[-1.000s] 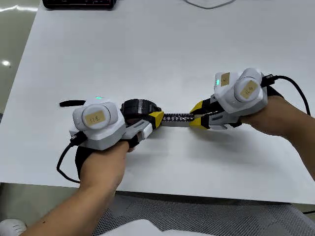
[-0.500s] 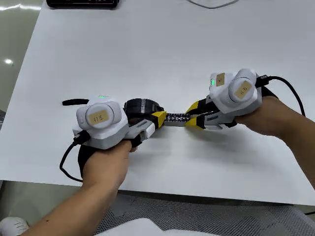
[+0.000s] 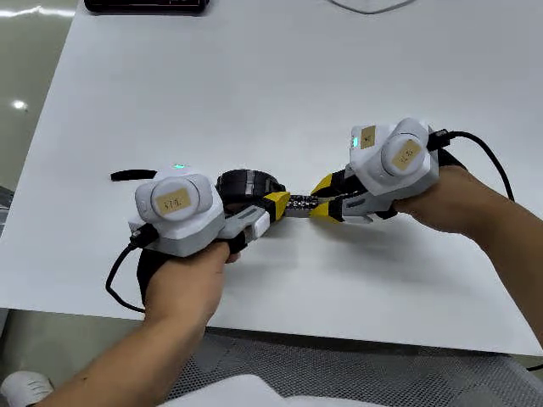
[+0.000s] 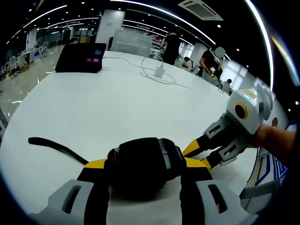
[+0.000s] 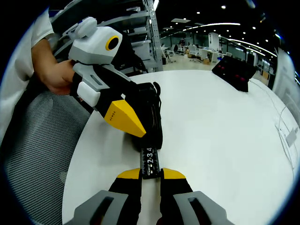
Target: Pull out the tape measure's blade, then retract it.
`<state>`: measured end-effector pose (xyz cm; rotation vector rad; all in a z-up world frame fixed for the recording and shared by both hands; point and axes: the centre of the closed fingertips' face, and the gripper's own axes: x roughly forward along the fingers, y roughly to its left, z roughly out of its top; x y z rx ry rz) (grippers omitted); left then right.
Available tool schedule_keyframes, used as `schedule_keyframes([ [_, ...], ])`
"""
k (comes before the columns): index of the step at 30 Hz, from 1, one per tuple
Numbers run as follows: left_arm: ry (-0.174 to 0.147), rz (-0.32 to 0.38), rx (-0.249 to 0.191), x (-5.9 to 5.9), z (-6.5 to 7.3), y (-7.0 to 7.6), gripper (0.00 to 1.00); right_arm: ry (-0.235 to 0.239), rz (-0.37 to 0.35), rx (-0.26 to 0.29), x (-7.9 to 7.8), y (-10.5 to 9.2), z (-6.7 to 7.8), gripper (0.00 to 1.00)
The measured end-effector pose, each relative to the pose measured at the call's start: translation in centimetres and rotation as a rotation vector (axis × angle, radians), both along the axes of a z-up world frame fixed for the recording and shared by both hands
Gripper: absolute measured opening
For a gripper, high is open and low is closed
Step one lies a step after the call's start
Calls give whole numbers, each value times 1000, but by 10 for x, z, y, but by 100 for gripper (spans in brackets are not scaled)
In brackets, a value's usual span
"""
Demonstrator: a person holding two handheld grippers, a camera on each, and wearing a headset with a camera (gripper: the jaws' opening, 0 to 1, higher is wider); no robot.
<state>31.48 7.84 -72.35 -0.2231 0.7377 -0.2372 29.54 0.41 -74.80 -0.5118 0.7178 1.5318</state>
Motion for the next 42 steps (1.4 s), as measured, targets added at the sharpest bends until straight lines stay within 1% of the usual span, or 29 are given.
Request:
schedule_keyframes([
  [24, -3, 0, -1, 1, -1, 0, 57, -9, 12, 24, -2, 22, 0, 12],
  [37, -4, 2, -4, 1, -1, 0, 58, 7, -3, 31, -2, 22, 0, 12],
  [40, -6, 0, -2, 1, -1, -1, 58, 10, -4, 29, -2, 21, 0, 13],
  [42, -10, 5, -6, 1, 0, -1, 59, 9, -8, 21, -2, 19, 0, 16],
])
